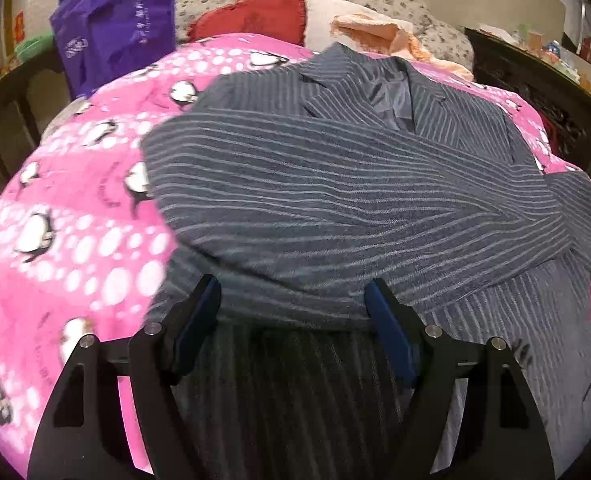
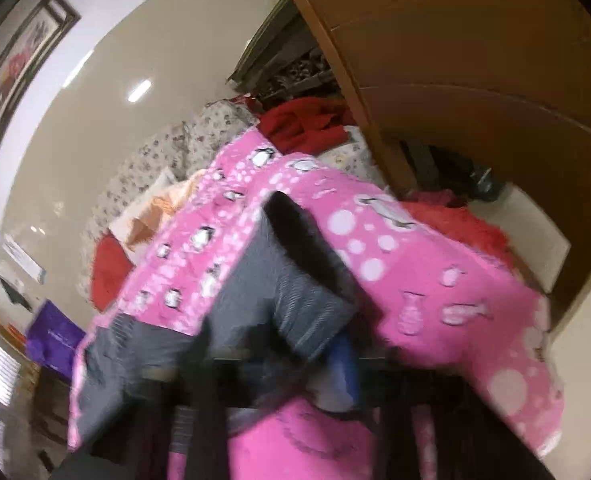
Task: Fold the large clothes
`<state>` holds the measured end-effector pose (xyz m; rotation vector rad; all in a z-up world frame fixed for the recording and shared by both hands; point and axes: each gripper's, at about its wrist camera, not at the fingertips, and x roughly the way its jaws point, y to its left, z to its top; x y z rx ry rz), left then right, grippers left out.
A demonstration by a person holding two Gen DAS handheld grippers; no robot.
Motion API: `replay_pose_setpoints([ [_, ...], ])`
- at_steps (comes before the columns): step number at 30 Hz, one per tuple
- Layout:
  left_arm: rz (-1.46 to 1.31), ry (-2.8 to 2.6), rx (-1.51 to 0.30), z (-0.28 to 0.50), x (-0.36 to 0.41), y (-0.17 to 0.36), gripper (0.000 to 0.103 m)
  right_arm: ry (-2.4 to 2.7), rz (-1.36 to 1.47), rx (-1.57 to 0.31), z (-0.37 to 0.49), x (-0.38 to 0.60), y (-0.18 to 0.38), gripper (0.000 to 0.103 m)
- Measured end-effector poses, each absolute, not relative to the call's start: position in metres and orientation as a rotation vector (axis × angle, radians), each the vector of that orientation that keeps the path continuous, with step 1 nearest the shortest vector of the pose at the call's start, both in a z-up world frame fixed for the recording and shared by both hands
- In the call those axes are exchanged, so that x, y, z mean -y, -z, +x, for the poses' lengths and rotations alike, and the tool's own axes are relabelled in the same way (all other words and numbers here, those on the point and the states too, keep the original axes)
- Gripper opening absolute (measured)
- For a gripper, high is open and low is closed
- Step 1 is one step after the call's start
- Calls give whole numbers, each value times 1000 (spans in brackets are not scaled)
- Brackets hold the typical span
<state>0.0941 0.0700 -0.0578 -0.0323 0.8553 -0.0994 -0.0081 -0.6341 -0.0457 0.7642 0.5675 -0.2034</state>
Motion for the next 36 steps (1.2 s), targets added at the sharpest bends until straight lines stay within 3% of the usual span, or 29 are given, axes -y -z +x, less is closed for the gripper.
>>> replay_pose_setpoints([
  [4,-39,22,-794,56,-87,34,76,163,656,-502,-4,605,-3,5],
  [8,2,-124,-903,35,-102,54,76,-10,632,-409,29,549,-57,5],
  [14,-39,-141,-895,15,-108,63,78,-303,559,-443,132,388,-92,5],
  [20,-57,-121,-895,8,-111,64,78,-558,461,-580,205,202,-66,5],
  [24,-27,-138,-889,6,-111,60,78,-630,316,-765,225,97,-8,7],
  [27,-37,-135,-896,5,-113,63,78,-652,208,-949,232,62,35,8],
  [29,-45,-135,-901,6,-113,64,78,-645,172,-962,228,64,45,10],
  [30,-46,-135,-901,6,-113,64,78,-641,169,-947,223,72,45,12],
  [32,-39,-138,-902,6,-112,63,78,-631,176,-925,215,92,41,34],
  [34,-22,-142,-902,7,-110,62,78,-592,171,-869,194,119,35,73],
  [36,-1,-144,-900,10,-109,58,78,-540,163,-829,165,151,29,77],
])
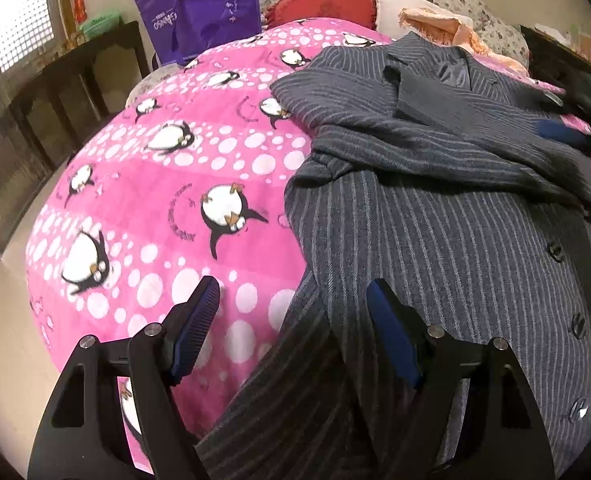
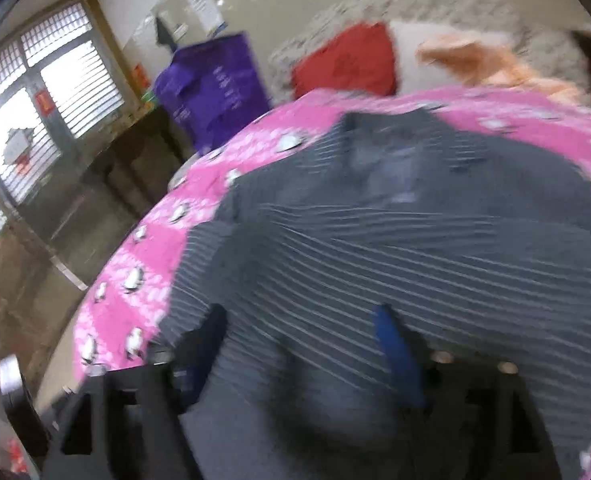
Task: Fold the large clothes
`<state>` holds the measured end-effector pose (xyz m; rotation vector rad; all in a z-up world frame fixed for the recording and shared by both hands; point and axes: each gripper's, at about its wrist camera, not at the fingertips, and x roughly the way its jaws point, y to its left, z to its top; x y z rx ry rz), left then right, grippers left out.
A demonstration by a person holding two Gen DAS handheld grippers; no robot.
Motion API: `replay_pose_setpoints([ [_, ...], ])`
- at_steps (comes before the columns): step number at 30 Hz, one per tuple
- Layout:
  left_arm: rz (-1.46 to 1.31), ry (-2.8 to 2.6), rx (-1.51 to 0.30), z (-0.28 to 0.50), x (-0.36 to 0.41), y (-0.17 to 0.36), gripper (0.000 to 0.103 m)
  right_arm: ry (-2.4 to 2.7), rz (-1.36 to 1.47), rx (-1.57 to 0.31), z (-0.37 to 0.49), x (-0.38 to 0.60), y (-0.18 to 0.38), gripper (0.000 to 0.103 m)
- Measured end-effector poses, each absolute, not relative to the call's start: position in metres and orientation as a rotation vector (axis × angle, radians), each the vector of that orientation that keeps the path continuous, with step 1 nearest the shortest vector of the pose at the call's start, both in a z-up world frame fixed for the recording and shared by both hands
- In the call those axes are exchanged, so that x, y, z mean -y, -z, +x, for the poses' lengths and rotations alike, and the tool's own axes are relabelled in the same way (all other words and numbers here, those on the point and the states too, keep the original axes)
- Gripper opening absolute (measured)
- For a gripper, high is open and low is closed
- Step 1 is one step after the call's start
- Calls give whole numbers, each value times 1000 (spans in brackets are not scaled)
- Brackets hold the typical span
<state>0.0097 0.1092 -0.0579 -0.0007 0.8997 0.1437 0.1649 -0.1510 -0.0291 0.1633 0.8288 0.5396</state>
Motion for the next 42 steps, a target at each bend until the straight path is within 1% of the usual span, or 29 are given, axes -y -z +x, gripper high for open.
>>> replay_pose_setpoints([
  [3,19,-146,-863,21,-110,39,78,-517,157,-852,129,190,40,77],
  [5,23,-140,-836,37,-111,23,78,-477,78,-866,103,206,52,77],
  [7,17,-112,-818,62,-109,3,78,-425,-9,-867,79,216,67,77],
  [9,-25,10,-842,104,-102,-9,78,-392,-33,-884,65,220,81,77],
  [10,-37,51,-852,117,-99,-11,78,-384,-15,-863,59,223,85,77],
  [13,-103,193,-932,169,-84,1,78,-347,21,-856,59,231,89,86],
  [17,-182,283,-1090,207,-70,39,78,-352,43,-854,60,236,91,87],
  [19,-175,279,-1078,212,-65,45,77,-349,37,-848,59,235,91,87],
  [20,-181,284,-1058,212,-64,42,71,-349,37,-847,59,235,92,87],
  [21,-202,299,-1049,213,-63,40,45,-349,39,-846,59,235,92,87],
  [22,-228,317,-1065,215,-62,40,15,-349,41,-845,61,234,89,87],
  [23,-232,313,-1076,216,-61,40,10,-348,42,-844,60,234,90,87],
  [25,-206,297,-1035,210,-60,27,6,-347,41,-843,59,235,90,88],
  [29,-252,314,-903,183,-71,-16,5,-347,42,-841,57,235,89,88],
  [30,-261,318,-868,175,-78,-29,3,-346,41,-842,57,235,89,88],
  [31,-268,310,-819,165,-88,-45,2,-347,41,-842,57,236,89,88],
  [34,-312,254,-754,150,-127,-69,2,-347,41,-842,57,236,89,88],
  [36,-307,201,-747,148,-145,-66,2,-347,42,-842,57,236,89,88],
  [38,-348,191,-800,151,-160,-49,2,-347,41,-842,57,236,89,88],
  [40,-366,204,-842,154,-161,-33,3,-347,41,-842,57,236,89,88],
  [42,-342,223,-878,156,-147,-20,3,-347,41,-842,57,236,89,88],
])
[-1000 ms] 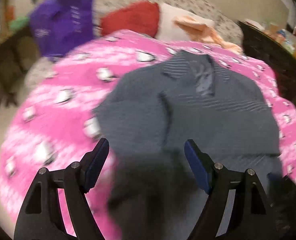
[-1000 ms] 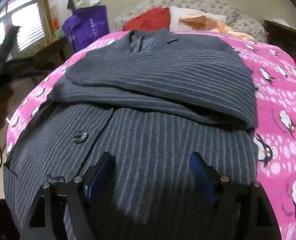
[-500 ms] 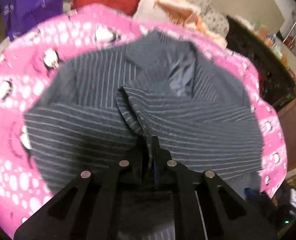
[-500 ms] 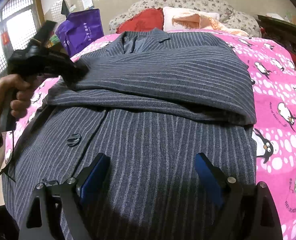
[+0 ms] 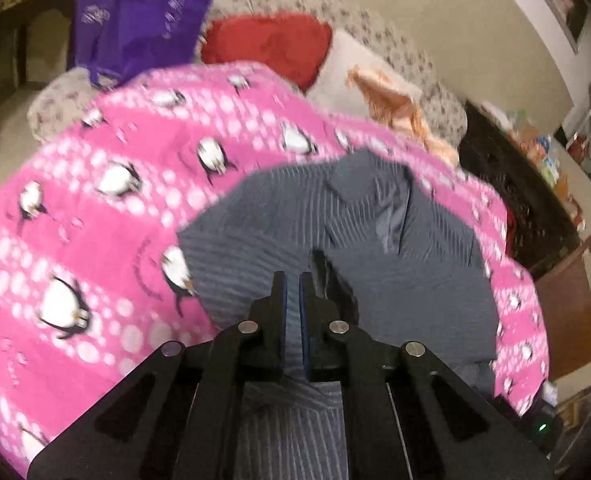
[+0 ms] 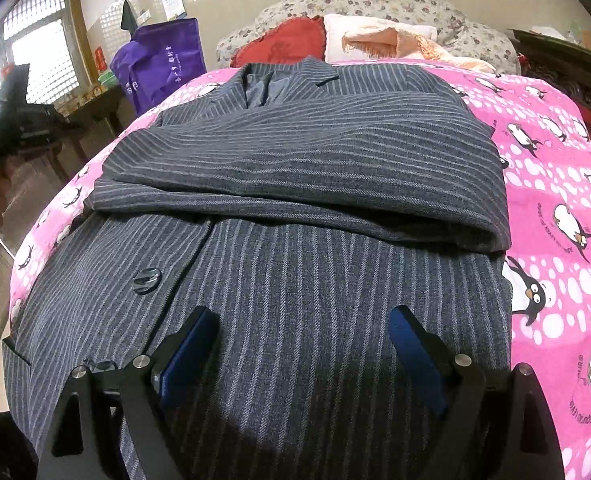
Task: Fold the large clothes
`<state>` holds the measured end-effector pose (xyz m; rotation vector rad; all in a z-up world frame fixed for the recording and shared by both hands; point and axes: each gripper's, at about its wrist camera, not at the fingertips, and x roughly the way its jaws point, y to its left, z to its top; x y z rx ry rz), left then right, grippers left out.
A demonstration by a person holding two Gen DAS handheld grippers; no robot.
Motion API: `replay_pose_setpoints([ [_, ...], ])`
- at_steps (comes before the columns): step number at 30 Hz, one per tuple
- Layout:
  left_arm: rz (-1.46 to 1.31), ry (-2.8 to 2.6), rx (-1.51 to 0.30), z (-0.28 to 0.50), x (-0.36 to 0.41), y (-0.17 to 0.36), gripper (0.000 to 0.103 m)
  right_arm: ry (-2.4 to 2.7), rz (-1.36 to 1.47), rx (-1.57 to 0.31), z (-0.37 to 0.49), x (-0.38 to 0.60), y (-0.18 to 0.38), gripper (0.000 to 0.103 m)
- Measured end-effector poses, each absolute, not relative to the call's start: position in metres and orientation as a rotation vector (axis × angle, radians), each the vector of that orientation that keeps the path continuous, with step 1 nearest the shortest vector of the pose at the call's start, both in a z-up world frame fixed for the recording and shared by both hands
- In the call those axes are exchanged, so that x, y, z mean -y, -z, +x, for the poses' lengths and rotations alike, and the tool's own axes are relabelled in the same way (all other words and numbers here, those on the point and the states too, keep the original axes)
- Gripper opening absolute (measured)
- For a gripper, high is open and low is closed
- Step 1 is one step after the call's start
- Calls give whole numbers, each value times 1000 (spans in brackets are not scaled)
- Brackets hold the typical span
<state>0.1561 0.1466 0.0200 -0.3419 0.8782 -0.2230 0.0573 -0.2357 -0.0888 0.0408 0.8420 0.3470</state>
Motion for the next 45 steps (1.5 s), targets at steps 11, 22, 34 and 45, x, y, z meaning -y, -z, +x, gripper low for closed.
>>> replay_pose_setpoints([
  [11,-271,294,-950,177,-77,24,33,-350,48,-840,57,237,89,88],
  [22,-362,296,-800,153,-96,-3,44,-351,53,-840,56,238,89,88],
  [34,-361,299,-972,139,-86,42,59,-353,56,-840,57,238,89,88],
  [45,-516,313,-1013,171,-90,45,6,-355,58,-843,58,239,88,88],
])
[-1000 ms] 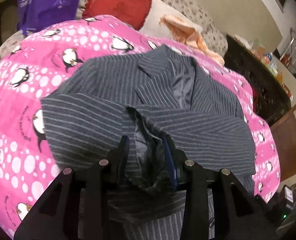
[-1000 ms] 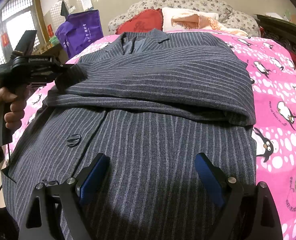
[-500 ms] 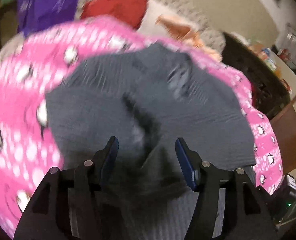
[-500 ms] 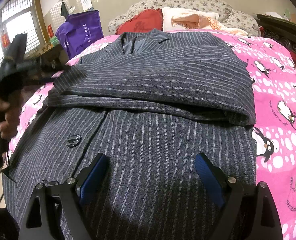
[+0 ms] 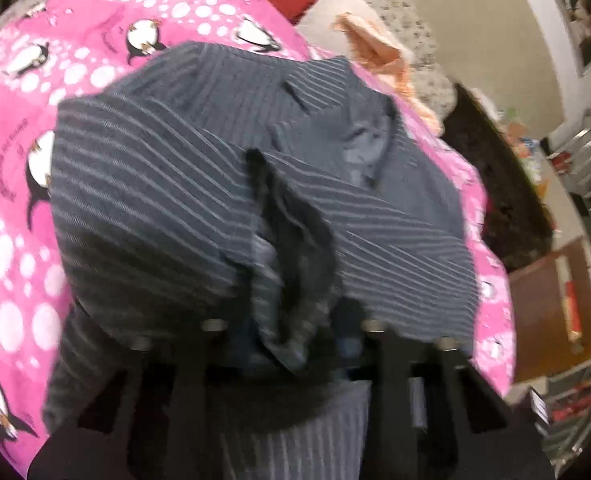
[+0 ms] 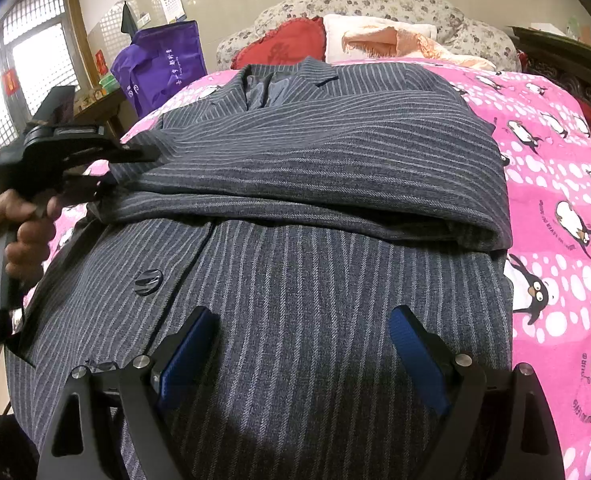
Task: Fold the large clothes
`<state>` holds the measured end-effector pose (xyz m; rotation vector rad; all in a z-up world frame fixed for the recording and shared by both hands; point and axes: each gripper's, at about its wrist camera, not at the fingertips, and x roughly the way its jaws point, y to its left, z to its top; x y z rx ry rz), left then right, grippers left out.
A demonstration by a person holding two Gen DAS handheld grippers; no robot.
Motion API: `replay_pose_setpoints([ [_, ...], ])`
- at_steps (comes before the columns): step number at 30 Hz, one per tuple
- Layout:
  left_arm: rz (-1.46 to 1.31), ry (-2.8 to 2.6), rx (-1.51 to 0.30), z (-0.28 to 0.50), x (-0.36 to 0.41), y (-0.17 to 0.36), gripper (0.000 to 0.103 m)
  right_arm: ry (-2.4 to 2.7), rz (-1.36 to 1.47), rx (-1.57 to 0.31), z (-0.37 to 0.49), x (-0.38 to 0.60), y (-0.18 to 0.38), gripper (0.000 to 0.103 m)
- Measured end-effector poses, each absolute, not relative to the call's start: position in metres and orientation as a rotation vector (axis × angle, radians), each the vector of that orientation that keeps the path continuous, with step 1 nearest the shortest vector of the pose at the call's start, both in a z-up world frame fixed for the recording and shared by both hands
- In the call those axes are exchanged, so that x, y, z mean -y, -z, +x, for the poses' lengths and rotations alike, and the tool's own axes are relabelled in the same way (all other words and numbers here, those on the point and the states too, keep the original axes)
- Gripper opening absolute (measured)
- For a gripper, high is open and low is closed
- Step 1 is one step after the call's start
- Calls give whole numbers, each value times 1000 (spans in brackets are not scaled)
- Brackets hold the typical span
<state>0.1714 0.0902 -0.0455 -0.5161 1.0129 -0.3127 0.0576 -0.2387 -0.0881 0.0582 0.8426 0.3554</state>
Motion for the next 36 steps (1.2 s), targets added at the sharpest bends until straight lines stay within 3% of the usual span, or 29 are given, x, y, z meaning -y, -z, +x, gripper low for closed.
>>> replay_pose_setpoints([
  [4,-429,292,-986,161,-79,29,4,-355,59,-842,58,239,88,88],
  [12,-401,404,-689,114,-98,-70,4,-354,57,-841,58,239,88,88],
  [23,-369,197,-906,137,-137,43,5,-359,64,-846,59,239,89,91],
  [28,-387,228,-876,125,-143,28,9,-398,40,-884,64,233,90,103],
  [36,-301,78,-747,111,-148,-10,13,-401,38,-879,62,231,92,103],
])
